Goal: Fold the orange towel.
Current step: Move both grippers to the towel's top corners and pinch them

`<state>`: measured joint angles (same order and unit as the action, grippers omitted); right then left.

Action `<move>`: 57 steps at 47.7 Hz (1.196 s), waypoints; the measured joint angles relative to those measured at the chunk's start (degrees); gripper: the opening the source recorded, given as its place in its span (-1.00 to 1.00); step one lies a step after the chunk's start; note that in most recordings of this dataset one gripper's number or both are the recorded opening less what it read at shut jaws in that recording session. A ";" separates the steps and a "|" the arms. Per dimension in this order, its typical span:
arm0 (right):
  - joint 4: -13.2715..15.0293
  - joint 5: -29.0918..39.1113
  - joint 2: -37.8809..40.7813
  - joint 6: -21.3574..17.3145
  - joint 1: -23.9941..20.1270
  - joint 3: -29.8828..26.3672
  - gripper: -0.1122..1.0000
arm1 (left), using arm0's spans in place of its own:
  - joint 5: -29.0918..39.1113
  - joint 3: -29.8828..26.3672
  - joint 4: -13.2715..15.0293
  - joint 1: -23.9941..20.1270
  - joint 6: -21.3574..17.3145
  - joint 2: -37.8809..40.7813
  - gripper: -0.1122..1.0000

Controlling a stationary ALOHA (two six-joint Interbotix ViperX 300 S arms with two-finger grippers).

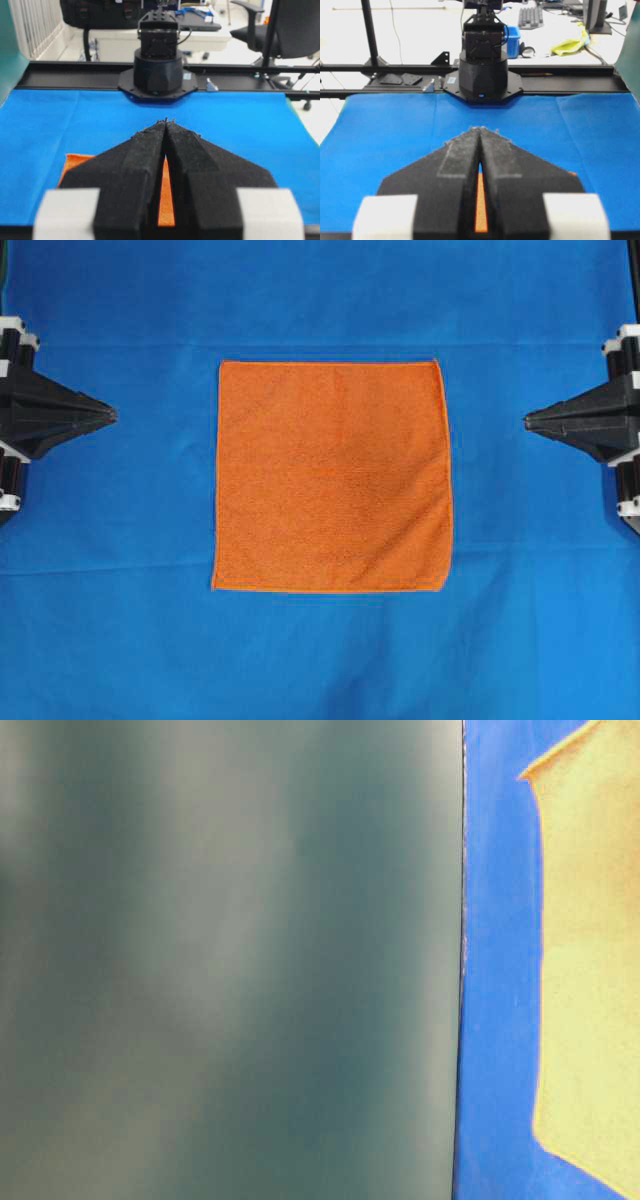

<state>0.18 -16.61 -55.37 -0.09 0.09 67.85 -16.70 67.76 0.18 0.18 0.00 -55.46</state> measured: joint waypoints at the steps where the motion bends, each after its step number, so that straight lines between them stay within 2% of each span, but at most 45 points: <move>1: 0.00 0.00 0.00 0.00 0.00 0.00 -0.80 | 0.00 0.00 0.18 -0.09 0.18 0.09 -0.80; 6: -1.14 0.70 1.23 -0.79 1.58 -0.97 -0.80 | -0.09 0.00 2.20 -1.76 2.02 2.20 -0.80; 14: -3.69 5.36 5.71 -2.37 7.47 -3.16 -0.80 | -0.18 0.00 2.46 -5.80 4.04 7.03 -0.80; 25: -4.57 9.84 14.24 -5.54 16.17 -4.04 -0.79 | -0.26 -1.14 2.46 -12.66 5.54 17.05 -0.76; 28: -4.57 10.20 17.49 -6.15 18.63 -4.31 -0.79 | -0.35 -1.76 2.37 -14.41 5.62 20.48 -0.57; 33: -4.57 10.55 23.03 -6.42 21.36 -5.19 -0.71 | -1.14 -2.72 2.46 -17.05 5.71 25.40 -0.05; 38: -4.57 10.46 28.92 -6.24 23.47 -5.98 -0.16 | -2.20 -3.69 2.46 -19.16 5.71 31.20 0.54; 42: -4.57 9.93 33.49 -6.24 24.70 -6.33 0.22 | -3.34 -5.01 2.46 -20.65 5.62 36.83 0.83; 45: -4.57 8.88 36.83 -6.24 25.31 -6.68 0.30 | -4.13 -5.80 2.46 -21.27 5.71 40.25 0.81; 51: -4.57 6.24 42.98 -6.15 26.10 -7.47 0.22 | -6.15 -7.65 2.46 -22.41 5.62 47.64 0.79; 57: -4.57 4.83 47.37 -6.15 26.63 -8.44 0.22 | -8.09 -9.32 2.37 -23.82 5.62 54.58 0.78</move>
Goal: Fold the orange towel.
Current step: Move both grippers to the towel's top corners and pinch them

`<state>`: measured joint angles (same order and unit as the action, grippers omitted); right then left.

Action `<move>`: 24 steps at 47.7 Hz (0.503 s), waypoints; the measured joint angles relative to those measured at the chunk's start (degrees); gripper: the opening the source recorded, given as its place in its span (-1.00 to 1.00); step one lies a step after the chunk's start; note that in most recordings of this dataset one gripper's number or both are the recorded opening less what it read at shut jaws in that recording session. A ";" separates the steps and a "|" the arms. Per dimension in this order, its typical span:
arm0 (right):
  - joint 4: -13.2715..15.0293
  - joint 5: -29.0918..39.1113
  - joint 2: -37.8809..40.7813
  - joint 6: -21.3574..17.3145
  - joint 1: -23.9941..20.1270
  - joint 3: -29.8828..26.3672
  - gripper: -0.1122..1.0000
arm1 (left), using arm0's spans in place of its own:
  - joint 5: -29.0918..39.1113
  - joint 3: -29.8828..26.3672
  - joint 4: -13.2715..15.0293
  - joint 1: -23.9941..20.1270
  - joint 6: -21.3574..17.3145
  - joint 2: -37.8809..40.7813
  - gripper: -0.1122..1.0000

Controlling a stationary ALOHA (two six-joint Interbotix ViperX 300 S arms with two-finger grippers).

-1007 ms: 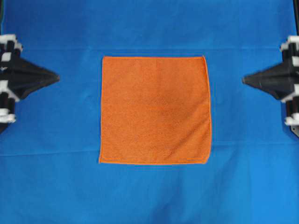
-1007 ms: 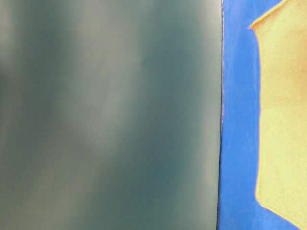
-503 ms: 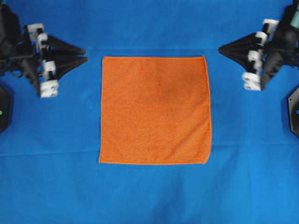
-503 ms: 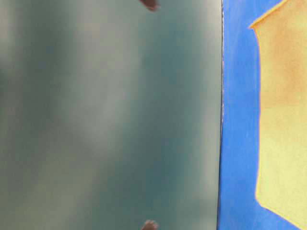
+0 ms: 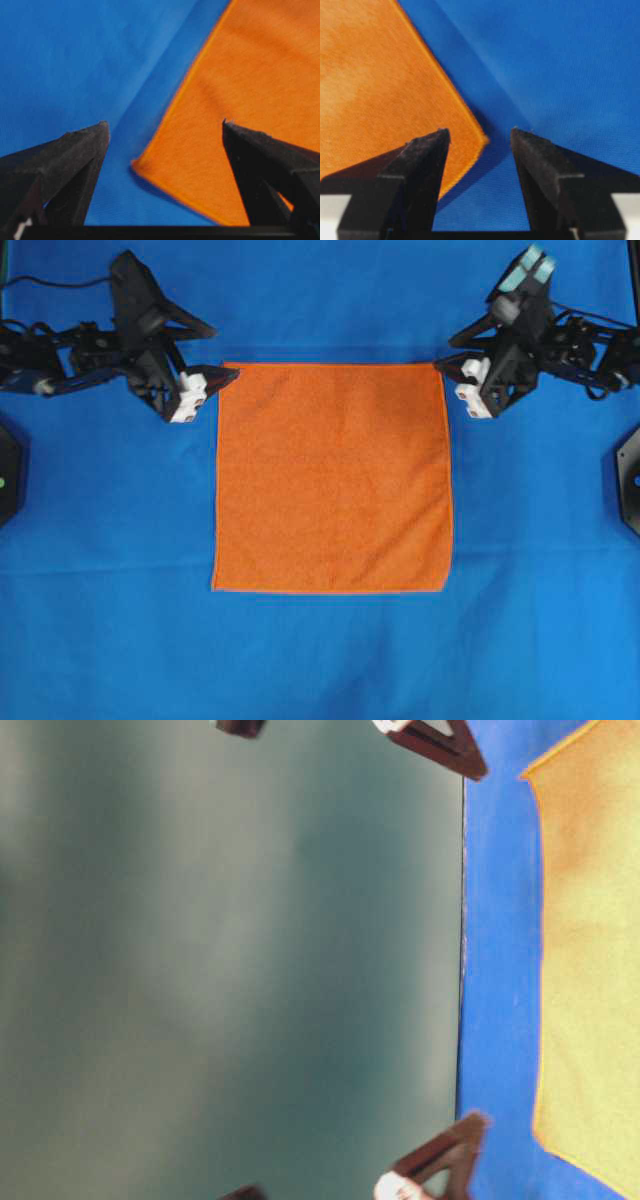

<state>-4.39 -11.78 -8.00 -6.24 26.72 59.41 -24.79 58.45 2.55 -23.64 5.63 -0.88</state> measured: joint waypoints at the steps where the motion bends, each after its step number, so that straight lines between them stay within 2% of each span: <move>1: 0.00 -0.09 0.88 0.00 0.09 -0.26 0.22 | -0.26 -0.18 0.09 -0.18 0.00 0.79 0.78; 9: 0.00 -0.53 5.63 0.09 0.18 -1.32 0.20 | -1.49 -1.67 0.00 -1.05 0.00 6.68 0.72; 14: 0.00 -1.05 7.38 0.18 0.26 -1.41 0.17 | -1.49 -2.20 0.00 -1.05 -0.18 8.79 0.57; 19: 0.00 -1.58 7.82 0.26 0.18 -1.41 -0.01 | -1.23 -2.81 -0.09 -0.97 -1.14 9.76 0.12; 24: 0.18 -1.67 7.91 0.35 0.18 -1.41 -0.48 | -0.79 -3.25 -0.18 -0.70 -1.41 10.11 -0.34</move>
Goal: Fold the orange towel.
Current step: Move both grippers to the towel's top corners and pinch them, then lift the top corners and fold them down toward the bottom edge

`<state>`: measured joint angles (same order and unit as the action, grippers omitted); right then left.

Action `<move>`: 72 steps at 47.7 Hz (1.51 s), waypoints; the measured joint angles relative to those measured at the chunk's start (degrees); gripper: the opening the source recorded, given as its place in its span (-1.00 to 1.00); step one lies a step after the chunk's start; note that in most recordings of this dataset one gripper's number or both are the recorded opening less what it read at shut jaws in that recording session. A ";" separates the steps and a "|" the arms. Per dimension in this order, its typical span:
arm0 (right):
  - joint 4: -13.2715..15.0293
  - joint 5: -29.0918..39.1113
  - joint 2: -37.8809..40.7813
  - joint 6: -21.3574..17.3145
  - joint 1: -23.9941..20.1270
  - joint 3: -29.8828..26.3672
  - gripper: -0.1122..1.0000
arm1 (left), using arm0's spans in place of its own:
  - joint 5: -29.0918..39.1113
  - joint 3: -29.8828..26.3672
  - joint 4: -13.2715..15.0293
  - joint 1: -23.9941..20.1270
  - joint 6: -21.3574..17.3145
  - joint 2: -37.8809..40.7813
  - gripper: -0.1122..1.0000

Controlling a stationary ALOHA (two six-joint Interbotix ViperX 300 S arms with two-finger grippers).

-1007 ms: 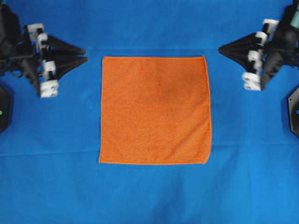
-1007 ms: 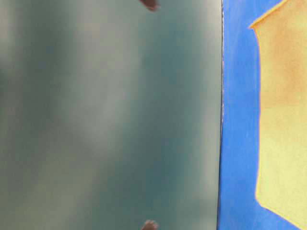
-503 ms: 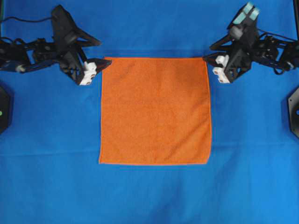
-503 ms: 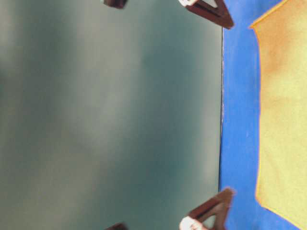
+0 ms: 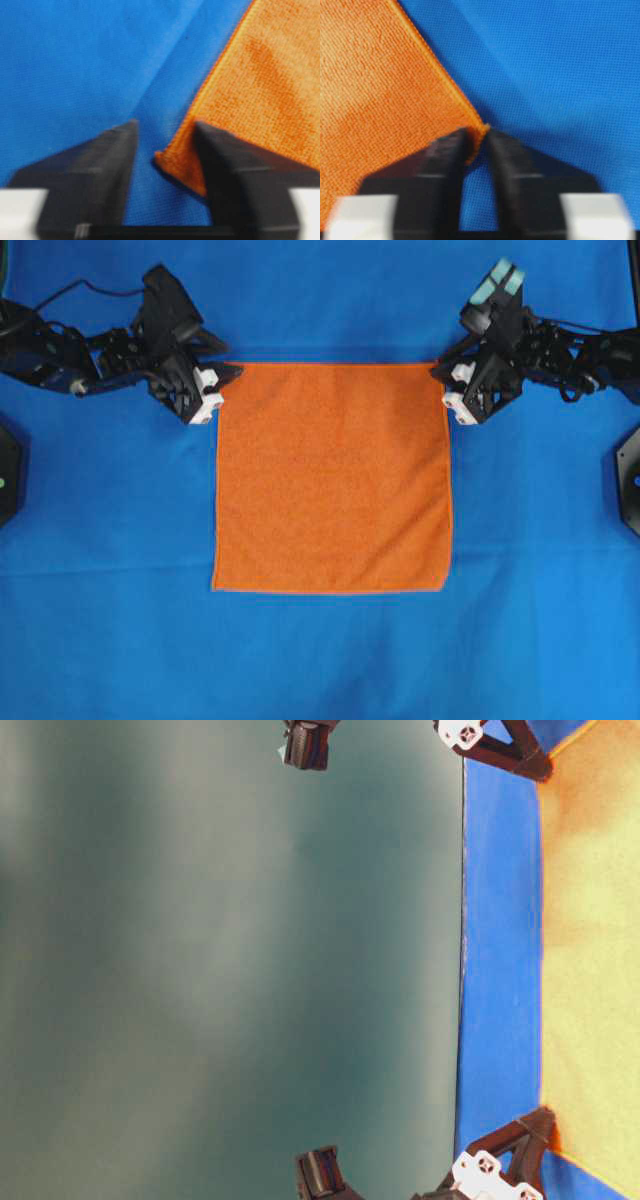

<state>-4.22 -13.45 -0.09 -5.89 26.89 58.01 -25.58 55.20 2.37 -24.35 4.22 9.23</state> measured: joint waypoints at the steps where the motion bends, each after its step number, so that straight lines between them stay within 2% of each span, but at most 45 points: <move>1: 0.00 -0.09 0.00 0.09 0.00 0.00 -0.59 | 0.09 -0.09 -0.09 0.00 0.00 0.00 -0.44; 3: 0.00 -0.09 0.00 0.09 0.00 0.00 -0.76 | 0.18 -0.26 -0.18 0.09 0.00 0.00 -0.60; 7: 0.09 -0.18 0.00 0.09 0.00 0.00 -0.78 | 0.18 -0.26 -0.44 0.35 0.00 0.00 -0.77; 27: -0.26 -1.32 0.00 -0.62 -0.79 0.00 -0.78 | 0.97 -0.79 -0.62 0.62 -0.26 -0.26 -0.77; 41: -0.70 -1.41 -3.08 -0.70 -0.88 0.00 -0.78 | 6.86 -0.97 -0.62 0.62 -3.96 -7.29 -0.77; 56: -2.02 -1.32 -4.83 -0.79 -0.88 0.00 -0.78 | 9.67 -0.97 -0.62 0.70 -4.22 -10.46 -0.77; 63: -2.81 -0.53 -6.42 -1.14 -2.11 0.35 -0.78 | 11.16 -1.05 -0.62 2.64 -3.60 -11.43 -0.77; 72: -4.31 2.64 -12.83 -1.23 -7.03 1.85 -0.78 | 15.91 -0.70 -0.53 7.56 -3.08 -15.64 -0.77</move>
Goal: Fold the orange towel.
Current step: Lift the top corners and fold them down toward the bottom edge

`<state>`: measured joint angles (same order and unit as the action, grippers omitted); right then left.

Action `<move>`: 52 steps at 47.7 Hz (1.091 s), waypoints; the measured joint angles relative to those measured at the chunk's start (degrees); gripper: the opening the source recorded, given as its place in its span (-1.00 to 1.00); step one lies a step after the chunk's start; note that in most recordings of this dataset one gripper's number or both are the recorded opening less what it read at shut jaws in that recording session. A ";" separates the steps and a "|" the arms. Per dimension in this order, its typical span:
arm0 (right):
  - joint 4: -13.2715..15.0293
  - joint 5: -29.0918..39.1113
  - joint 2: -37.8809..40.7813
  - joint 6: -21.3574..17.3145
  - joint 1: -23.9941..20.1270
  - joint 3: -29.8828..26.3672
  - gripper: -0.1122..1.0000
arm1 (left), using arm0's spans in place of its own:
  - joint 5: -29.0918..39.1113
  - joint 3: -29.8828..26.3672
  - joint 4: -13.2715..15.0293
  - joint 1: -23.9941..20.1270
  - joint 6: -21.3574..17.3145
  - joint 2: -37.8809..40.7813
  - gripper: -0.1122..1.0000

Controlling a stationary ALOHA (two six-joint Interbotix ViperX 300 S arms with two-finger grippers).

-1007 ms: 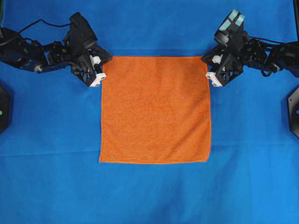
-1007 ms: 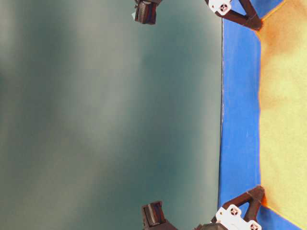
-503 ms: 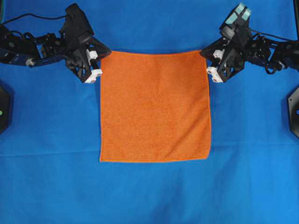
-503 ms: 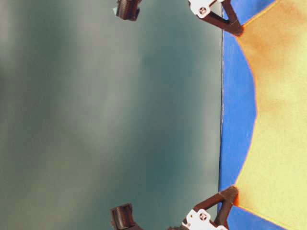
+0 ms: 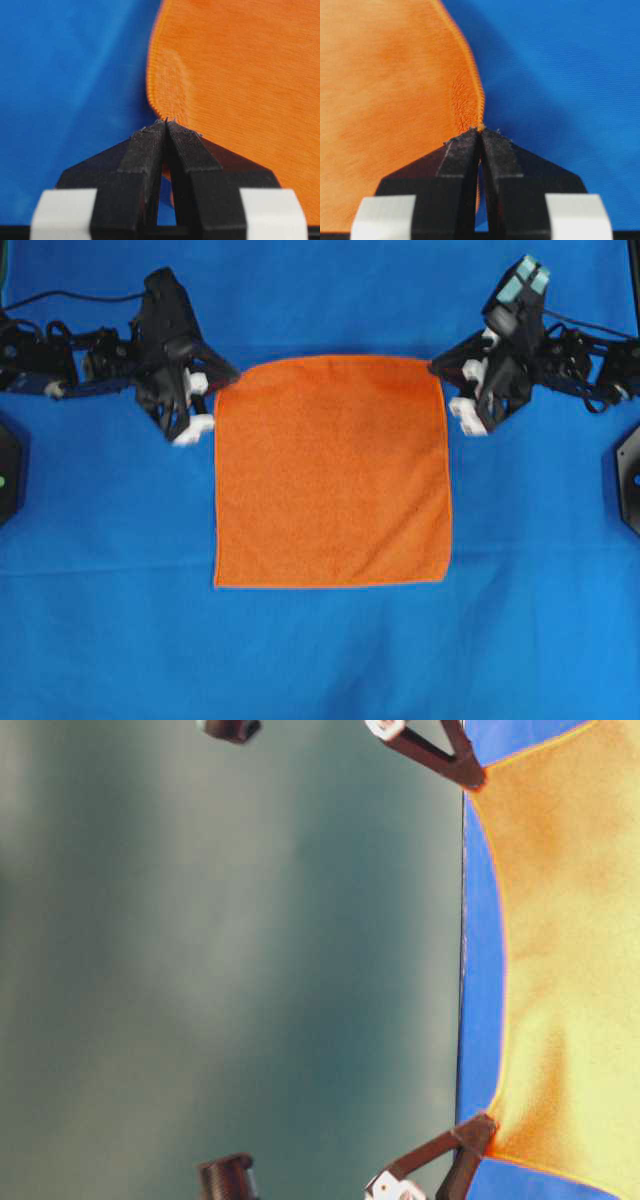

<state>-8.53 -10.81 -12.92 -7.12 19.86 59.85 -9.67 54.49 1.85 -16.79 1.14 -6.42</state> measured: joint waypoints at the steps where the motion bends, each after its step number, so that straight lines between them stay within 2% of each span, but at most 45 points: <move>1: -0.09 0.44 -0.70 0.09 -0.70 0.18 -0.78 | 0.62 0.09 -0.09 0.70 0.18 -0.53 -0.77; 7: -1.58 2.90 -5.01 0.09 -5.19 1.32 -0.78 | 3.16 1.14 -0.09 5.27 1.93 -3.43 -0.77; 15: -4.75 5.10 -8.79 0.09 -13.01 3.16 -0.78 | 5.01 2.64 -0.09 13.36 7.73 -6.06 -0.77; 25: -8.61 6.15 -9.05 0.09 -22.24 3.52 -0.78 | 5.01 2.81 -0.09 23.38 14.50 -5.98 -0.77; 32: -10.55 6.33 -8.09 0.09 -26.28 3.52 -0.78 | 5.01 1.93 -0.09 28.13 16.26 -4.66 -0.77; 38: -11.51 6.24 -6.06 0.00 -28.30 3.43 -0.78 | 5.01 0.62 -0.09 30.85 16.70 -2.90 -0.77; 52: -12.57 6.24 -1.32 0.09 -30.67 2.02 -0.78 | 5.01 -1.85 0.00 31.82 16.70 2.37 -0.77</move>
<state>-21.09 -4.57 -14.24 -7.03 -10.81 61.88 -4.66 52.65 1.85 15.03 17.84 -4.04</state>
